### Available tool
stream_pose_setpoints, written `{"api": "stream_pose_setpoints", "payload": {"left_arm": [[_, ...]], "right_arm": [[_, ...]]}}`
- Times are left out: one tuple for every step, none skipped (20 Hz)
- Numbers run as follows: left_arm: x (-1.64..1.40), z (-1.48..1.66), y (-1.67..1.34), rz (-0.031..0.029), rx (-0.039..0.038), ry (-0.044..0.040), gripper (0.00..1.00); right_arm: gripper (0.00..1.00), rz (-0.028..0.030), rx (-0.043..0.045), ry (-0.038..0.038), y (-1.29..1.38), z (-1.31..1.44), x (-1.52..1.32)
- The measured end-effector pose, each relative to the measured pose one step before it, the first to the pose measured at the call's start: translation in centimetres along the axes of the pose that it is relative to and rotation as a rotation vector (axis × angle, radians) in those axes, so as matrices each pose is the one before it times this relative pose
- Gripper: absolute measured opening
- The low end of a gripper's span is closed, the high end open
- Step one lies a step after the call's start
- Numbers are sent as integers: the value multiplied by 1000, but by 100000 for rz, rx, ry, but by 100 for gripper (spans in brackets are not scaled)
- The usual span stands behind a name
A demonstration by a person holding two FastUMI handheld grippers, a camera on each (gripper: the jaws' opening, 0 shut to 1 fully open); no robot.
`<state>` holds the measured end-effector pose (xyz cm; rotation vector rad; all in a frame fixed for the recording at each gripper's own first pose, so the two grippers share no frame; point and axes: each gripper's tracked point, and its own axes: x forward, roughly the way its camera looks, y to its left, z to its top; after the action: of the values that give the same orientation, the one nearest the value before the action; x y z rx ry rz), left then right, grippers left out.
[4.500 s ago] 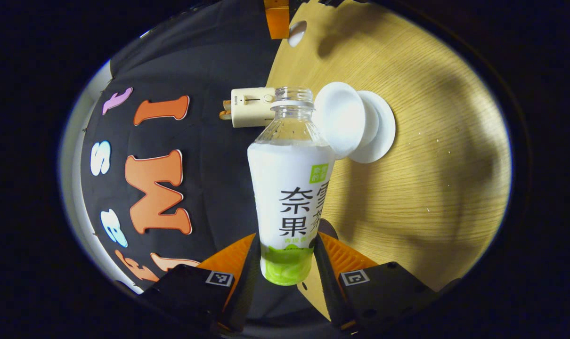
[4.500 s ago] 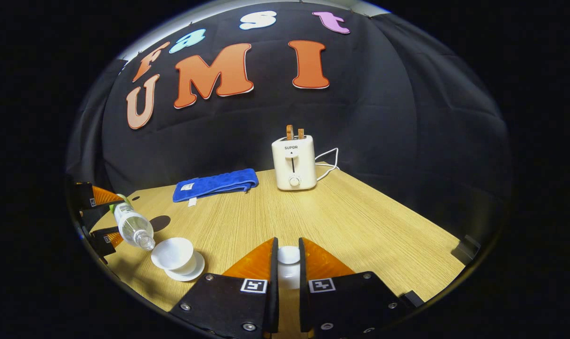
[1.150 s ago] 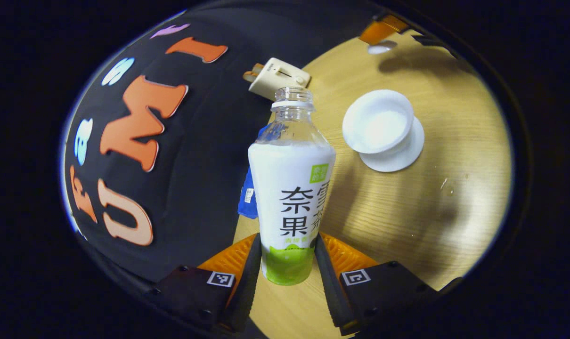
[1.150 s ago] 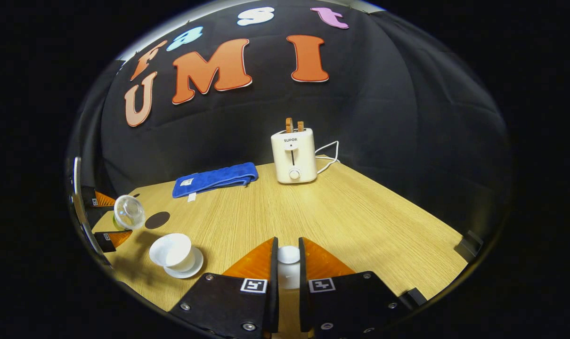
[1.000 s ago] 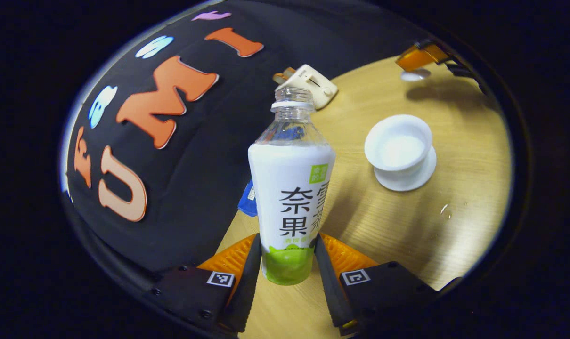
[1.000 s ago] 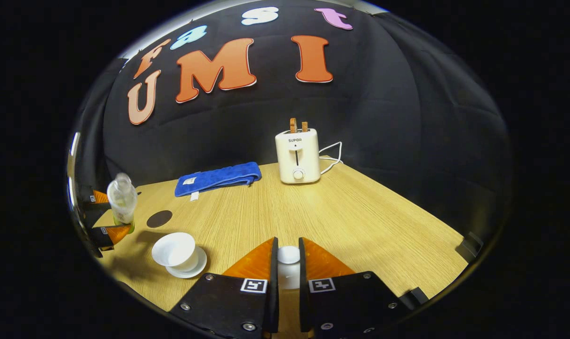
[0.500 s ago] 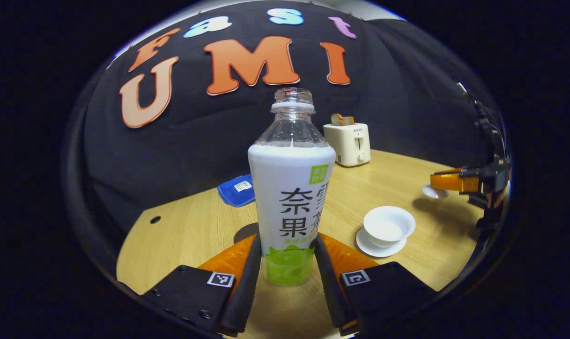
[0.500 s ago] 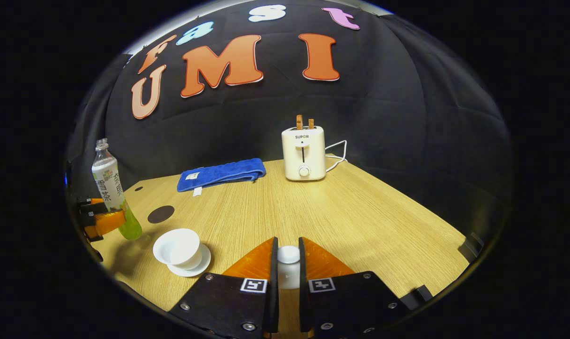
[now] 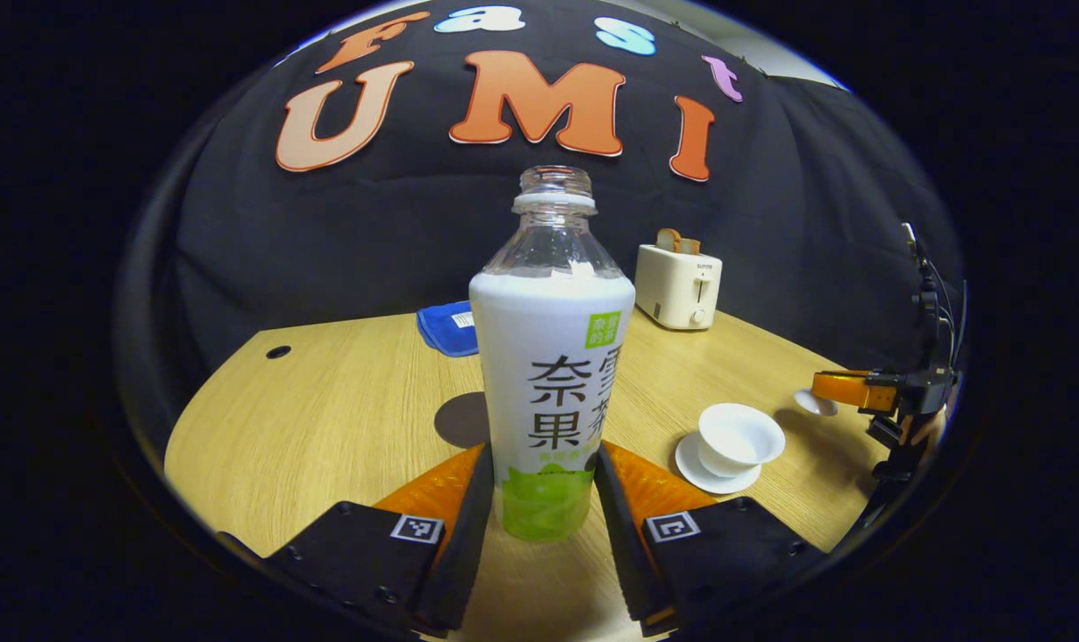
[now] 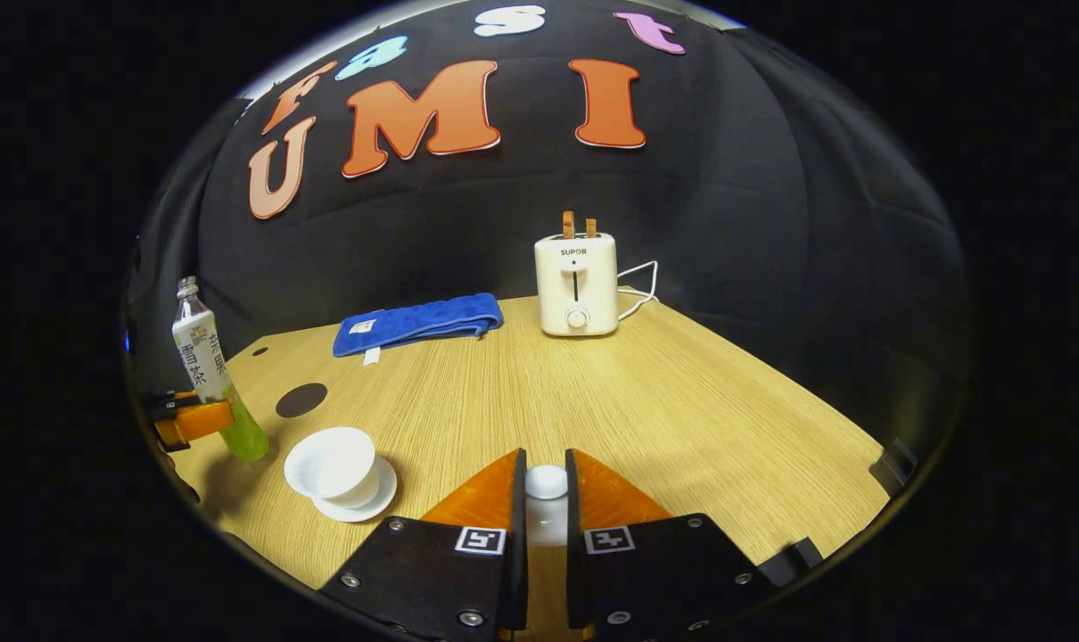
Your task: Open the teacup lid with one hand, grasp the water bottle and pour water into the teacup with the other hand; after pouring, place the water bottle on the coaster and then close the teacup lid.
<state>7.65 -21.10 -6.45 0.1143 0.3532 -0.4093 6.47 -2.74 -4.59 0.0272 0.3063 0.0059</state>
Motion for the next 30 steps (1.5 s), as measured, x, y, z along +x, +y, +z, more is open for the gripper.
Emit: {"api": "stream_pose_setpoints", "payload": {"left_arm": [[-96, -56, 70, 10, -175, -59, 65], [136, -64, 271, 587, 324, -34, 68], [-75, -41, 203, 851, 274, 68, 65], [113, -246, -43, 344, 77, 174, 66], [-190, -32, -1, 2, -304, 74, 65], [-69, -98, 46, 88, 84, 198, 69], [-79, -55, 95, 343, 724, 169, 66], [84, -139, 283, 942, 1087, 333, 65], [-177, -40, 175, 853, 948, 332, 67], [147, -68, 33, 673, 548, -122, 66], [-101, 153, 167, 503, 146, -972, 67], [-26, -106, -15, 168, -21, -130, 67], [-80, -35, 46, 158, -177, -308, 67], [-94, -110, 56, 280, -102, -203, 68], [-77, -161, 170, 635, -266, 25, 69], [-141, -146, 132, 588, -197, -122, 70], [-137, -108, 222, 1012, -38, 42, 73], [10, -81, 282, 821, 24, -669, 74], [-238, -120, 64, 25, -197, 37, 71], [-82, -176, 42, -64, -308, -283, 77], [-232, 46, 74, 67, 201, -138, 71], [-155, -237, 243, 309, 309, -394, 71], [-79, 35, 162, 372, 216, -420, 71], [-217, -161, 40, -147, 144, -379, 72], [-157, -74, 5, -369, -314, -453, 78], [-118, -241, -25, -369, -369, -223, 84], [-195, -161, 118, 321, -330, -109, 92], [-168, -268, 168, 530, -140, -116, 94], [-281, -176, 159, 576, -51, -129, 93], [-190, -96, 164, 357, 160, 251, 96]], "right_arm": [[18, 164, -306, 26, 129, 2, -25], [18, 181, -286, -179, 129, 37, 2], [18, 155, -297, -217, 107, 15, 8], [18, 103, -147, -86, 54, 11, -25], [18, 26, -91, 155, 2, -36, -38], [14, -88, -1, 175, -2, -76, 76], [18, -26, 86, 205, -1, -66, 56], [18, -77, 16, 59, -15, 9, 10], [18, -4, -43, -90, -14, 55, -102], [18, 70, 60, -121, 12, 50, 16], [18, 97, -48, -126, 107, 26, -71], [18, -20, -22, -98, -21, -12, 83], [18, 66, -18, -45, 50, 64, 34], [18, 99, 67, -66, 47, -20, -46], [18, 30, -60, 51, 53, -27, -60], [17, 6, -204, 35, 84, 4, -169], [18, 213, -412, -459, 161, 92, -120], [17, 375, -514, -604, 236, 244, -178], [17, 121, -516, -758, 159, 326, -172], [18, -146, -468, -727, 69, 266, -166], [17, -82, -242, -830, 118, 308, -212], [18, 270, -124, -1029, 301, 410, -404], [18, 521, 407, -1016, 389, 521, -384], [18, 917, 468, -900, 587, 514, -373], [17, 1178, -95, -899, 651, 633, -261], [17, 1095, -801, -1088, 760, 545, -212], [17, 1236, -1283, -1325, 952, 687, -51], [17, 2125, -1061, -1474, 1155, 756, -88], [17, 3227, -379, -1216, 1538, 587, -26], [18, 3813, 40, -671, 1608, 326, 166]]}}
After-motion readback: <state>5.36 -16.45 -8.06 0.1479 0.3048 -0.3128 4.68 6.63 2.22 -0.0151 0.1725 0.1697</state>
